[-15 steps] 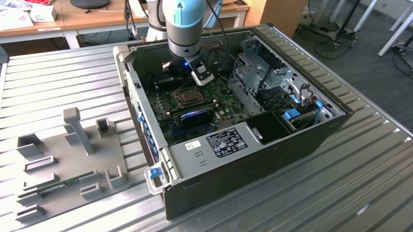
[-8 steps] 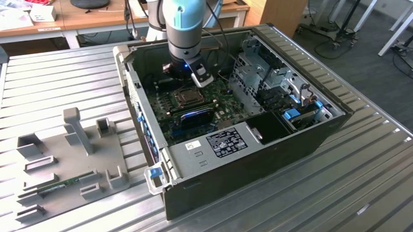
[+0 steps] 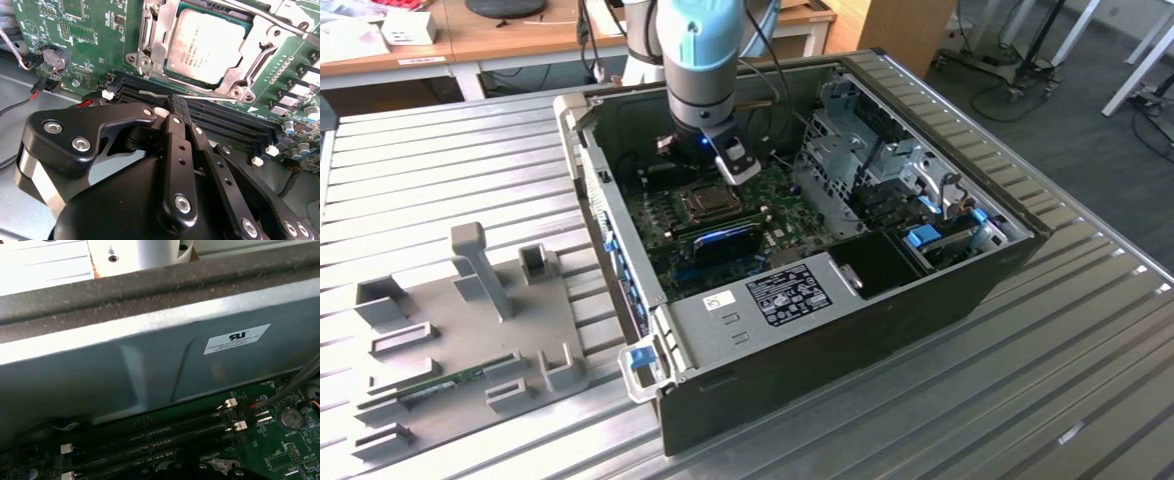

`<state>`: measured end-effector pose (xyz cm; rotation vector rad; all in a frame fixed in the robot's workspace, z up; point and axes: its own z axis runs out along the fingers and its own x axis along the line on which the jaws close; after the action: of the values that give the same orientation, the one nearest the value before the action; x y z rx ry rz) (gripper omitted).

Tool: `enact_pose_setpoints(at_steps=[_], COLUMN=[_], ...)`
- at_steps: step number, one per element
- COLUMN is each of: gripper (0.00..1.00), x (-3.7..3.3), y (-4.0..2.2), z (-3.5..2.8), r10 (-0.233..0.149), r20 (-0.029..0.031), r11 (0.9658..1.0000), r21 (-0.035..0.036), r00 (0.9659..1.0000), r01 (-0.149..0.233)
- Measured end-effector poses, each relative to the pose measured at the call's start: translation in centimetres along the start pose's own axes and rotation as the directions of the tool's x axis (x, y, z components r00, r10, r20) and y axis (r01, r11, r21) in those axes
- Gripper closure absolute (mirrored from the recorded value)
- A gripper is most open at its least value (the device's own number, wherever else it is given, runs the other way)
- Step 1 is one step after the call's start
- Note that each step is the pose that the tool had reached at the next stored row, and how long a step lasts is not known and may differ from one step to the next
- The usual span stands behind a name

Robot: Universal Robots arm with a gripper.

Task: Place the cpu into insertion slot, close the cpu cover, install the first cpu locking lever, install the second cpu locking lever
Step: 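Install the first cpu locking lever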

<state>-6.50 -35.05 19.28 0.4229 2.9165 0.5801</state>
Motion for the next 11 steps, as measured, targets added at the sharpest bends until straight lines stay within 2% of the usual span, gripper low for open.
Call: enact_pose_setpoints(at_steps=[11], gripper=[0.90], x=[0.01], y=[-0.07], z=[0.15], r10=[0.000], r20=[0.0000], r11=[1.0000], r21=[0.0000], r00=[1.0000], r01=[0.000])
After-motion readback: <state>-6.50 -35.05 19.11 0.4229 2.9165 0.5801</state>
